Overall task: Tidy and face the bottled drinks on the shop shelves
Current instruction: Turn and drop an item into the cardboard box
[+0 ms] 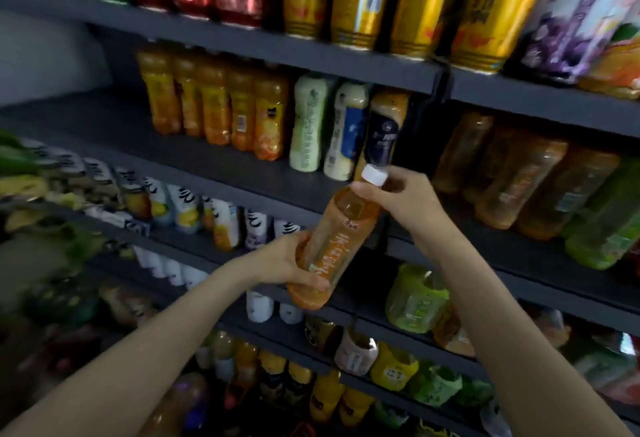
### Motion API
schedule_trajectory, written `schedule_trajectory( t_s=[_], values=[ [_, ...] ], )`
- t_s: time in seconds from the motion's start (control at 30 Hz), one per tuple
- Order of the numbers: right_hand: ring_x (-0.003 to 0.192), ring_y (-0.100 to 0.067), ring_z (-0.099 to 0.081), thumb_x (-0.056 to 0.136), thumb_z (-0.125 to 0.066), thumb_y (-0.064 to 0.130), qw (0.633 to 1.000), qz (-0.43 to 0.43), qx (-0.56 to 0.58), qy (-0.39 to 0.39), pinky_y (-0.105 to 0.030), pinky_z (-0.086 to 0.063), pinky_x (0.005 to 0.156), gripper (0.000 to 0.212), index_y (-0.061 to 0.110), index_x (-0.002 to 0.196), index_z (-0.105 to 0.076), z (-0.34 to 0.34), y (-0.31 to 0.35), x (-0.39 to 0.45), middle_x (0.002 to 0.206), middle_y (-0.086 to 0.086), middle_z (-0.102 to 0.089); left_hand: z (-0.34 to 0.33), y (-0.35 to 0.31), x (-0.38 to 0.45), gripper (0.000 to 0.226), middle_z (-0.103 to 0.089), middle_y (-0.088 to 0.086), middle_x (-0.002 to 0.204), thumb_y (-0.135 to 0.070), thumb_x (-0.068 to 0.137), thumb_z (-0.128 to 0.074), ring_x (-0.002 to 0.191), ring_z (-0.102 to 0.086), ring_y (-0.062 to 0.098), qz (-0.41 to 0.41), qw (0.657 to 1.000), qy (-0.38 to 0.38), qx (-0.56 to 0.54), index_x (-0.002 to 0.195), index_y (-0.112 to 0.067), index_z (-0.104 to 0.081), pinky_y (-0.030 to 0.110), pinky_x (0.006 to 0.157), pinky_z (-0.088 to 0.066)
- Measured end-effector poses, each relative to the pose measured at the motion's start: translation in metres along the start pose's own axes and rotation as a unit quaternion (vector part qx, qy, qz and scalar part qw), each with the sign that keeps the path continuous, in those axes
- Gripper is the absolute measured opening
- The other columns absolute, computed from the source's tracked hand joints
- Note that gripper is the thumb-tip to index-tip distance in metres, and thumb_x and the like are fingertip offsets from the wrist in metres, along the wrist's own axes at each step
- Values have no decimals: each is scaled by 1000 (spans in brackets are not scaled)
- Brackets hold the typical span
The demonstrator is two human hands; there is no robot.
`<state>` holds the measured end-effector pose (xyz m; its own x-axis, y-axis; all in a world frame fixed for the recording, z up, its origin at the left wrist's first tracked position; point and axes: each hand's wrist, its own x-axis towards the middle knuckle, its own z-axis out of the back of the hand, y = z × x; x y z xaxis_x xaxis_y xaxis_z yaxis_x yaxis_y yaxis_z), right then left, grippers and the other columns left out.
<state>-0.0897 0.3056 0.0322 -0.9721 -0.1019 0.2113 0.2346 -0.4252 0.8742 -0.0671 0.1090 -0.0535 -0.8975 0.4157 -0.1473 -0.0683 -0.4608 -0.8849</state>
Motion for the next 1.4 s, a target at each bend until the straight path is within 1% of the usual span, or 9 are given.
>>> schedule_trajectory(
  t_s=[0.17,0.43,0.5,0.57,0.67,0.9,1.0,1.13,1.4],
  values=[
    [79,-10,-61,73,-79,35,985,7,-51,167,-27,-47,71,41,12,103,-63,-102,9,15,91,3,-62,46,84,-68,67,-59,-8,118,-25,69,-83,107,-58,8,94,994,-63,-8,124,-23,-45,21,86,-49],
    [71,-24,-53,81,-72,31,922,129,-182,316,-24,-33,53,33,2,83,-57,-345,52,-6,73,-10,-55,137,242,-209,42,-60,-3,98,-23,70,-77,79,-57,-15,205,950,-236,5,105,-17,-54,18,79,-46],
    [76,-25,-58,82,-72,30,907,131,-212,338,-32,-39,59,34,-1,90,-60,-417,63,-10,80,-11,-62,169,290,-245,26,-65,8,101,-14,81,-71,90,-64,5,252,924,-288,-5,105,-9,-61,30,83,-48],
    [84,-28,-61,82,-71,27,893,136,-243,354,-35,-40,62,34,-3,96,-63,-491,73,-10,88,-16,-66,206,338,-281,23,-66,13,103,-10,85,-66,94,-62,21,289,896,-336,-18,106,-2,-64,22,77,-48],
    [82,-23,-60,80,-73,28,875,123,-266,385,-37,-45,65,32,1,94,-64,-592,93,-10,91,-12,-66,255,394,-334,19,-63,13,93,-5,85,-63,84,-54,16,345,837,-421,-60,103,1,-65,8,57,-39],
    [103,-26,-55,79,-72,19,855,97,-247,445,-30,-38,74,27,6,99,-60,-814,101,-8,108,-12,-59,343,510,-429,9,-64,9,94,-8,87,-60,93,-60,24,443,732,-505,-116,94,-13,-62,30,80,-46],
    [106,-27,-54,78,-72,15,839,112,-253,468,-27,-36,79,28,5,100,-59,-917,81,-9,111,-13,-57,373,575,-456,14,-66,17,95,-3,85,-60,94,-63,33,468,695,-524,-152,83,-17,-56,42,85,-51],
    [107,-28,-53,77,-74,13,807,103,-276,512,-32,-39,83,32,3,102,-57,-1061,33,-16,114,-13,-55,410,673,-476,17,-67,18,99,-3,87,-55,97,-62,30,513,663,-520,-164,104,-4,-59,39,88,-50],
    [121,-30,-49,81,-73,12,704,67,-391,589,-35,-41,100,51,4,126,-52,-1279,-113,-59,132,-14,-49,430,865,-496,24,-56,2,98,-11,93,-52,90,-53,15,564,682,-437,-157,117,-10,-52,25,76,-43]
  ],
)
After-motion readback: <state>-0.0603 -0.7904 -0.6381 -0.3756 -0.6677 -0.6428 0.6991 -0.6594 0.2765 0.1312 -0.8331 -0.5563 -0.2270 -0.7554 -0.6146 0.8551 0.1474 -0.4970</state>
